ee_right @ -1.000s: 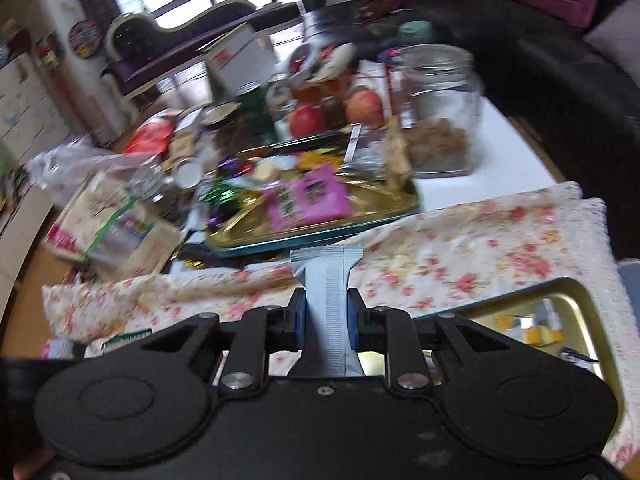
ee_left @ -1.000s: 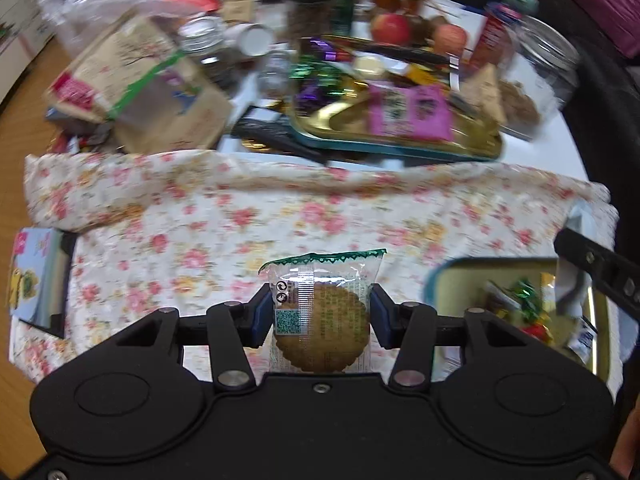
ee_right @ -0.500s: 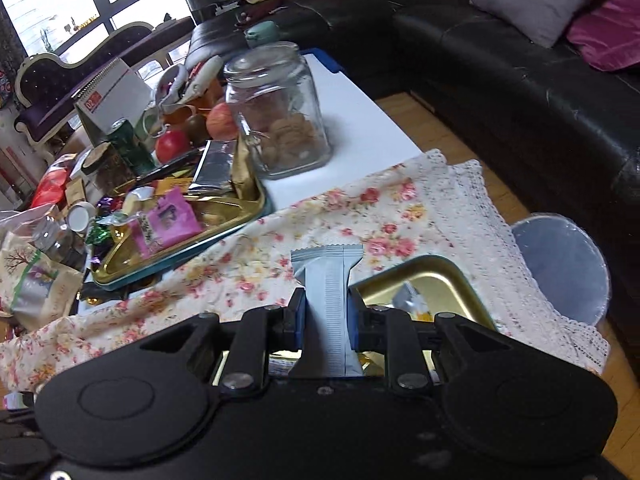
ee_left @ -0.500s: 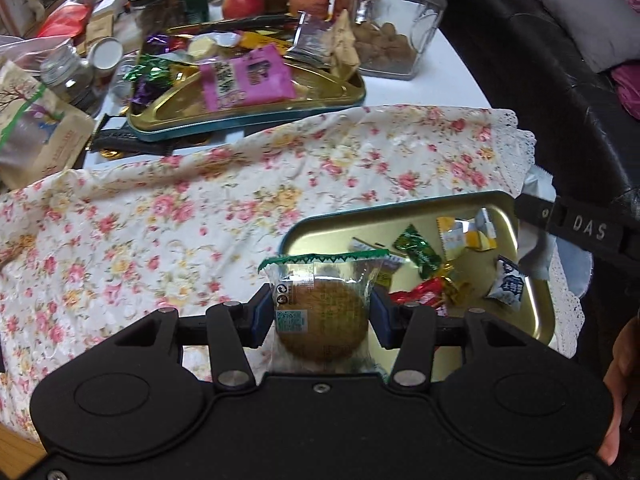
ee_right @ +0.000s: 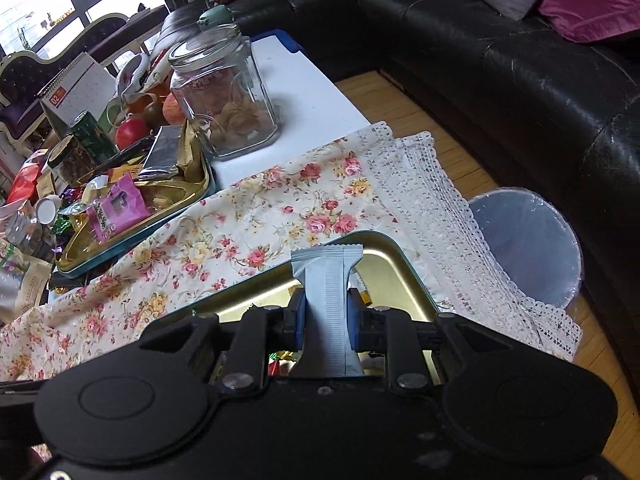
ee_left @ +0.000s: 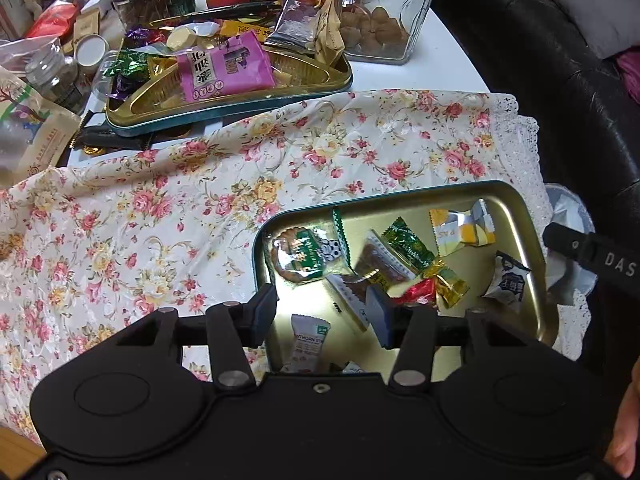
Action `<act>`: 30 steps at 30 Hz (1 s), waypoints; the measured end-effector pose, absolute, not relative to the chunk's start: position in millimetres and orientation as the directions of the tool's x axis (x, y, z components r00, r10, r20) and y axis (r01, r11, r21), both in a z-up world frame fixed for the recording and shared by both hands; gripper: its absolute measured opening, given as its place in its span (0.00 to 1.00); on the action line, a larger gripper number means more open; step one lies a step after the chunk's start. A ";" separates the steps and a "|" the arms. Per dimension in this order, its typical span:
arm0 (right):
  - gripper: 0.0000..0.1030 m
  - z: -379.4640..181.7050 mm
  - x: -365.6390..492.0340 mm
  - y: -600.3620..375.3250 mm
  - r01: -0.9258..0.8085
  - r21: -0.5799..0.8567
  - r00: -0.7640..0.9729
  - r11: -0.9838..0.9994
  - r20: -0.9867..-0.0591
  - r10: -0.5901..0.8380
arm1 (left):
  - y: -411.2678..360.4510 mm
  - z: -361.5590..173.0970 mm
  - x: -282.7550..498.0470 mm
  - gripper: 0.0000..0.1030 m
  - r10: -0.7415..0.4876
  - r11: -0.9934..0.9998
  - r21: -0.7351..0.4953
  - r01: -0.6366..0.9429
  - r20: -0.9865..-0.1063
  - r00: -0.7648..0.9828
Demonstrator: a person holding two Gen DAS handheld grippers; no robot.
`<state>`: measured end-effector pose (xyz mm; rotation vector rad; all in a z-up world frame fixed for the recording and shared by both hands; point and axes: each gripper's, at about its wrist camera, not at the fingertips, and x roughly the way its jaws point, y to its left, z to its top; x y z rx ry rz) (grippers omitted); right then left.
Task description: Organize snacks
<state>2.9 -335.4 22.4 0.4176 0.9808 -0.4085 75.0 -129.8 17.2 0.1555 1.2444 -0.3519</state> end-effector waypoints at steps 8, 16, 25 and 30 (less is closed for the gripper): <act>0.24 25.8 -1.5 -327.8 0.464 0.146 0.497 0.873 -0.860 -0.120 | -126.3 19.1 65.4 0.55 -0.141 0.937 -0.020 0.349 -0.936 0.324; 0.39 26.9 -2.5 -321.3 0.446 0.109 0.483 0.888 -0.865 -0.136 | -125.6 20.6 56.9 0.55 -0.112 0.936 0.022 0.350 -0.927 0.359; 0.42 23.0 -3.1 -317.8 0.441 0.090 0.456 0.893 -0.879 -0.136 | -127.2 21.9 42.2 0.55 -0.102 0.927 0.052 0.370 -0.917 0.386; 0.42 20.9 -3.5 -314.7 0.431 0.076 0.445 0.899 -0.885 -0.139 | -126.7 25.7 34.5 0.55 -0.117 0.928 0.040 0.370 -0.913 0.392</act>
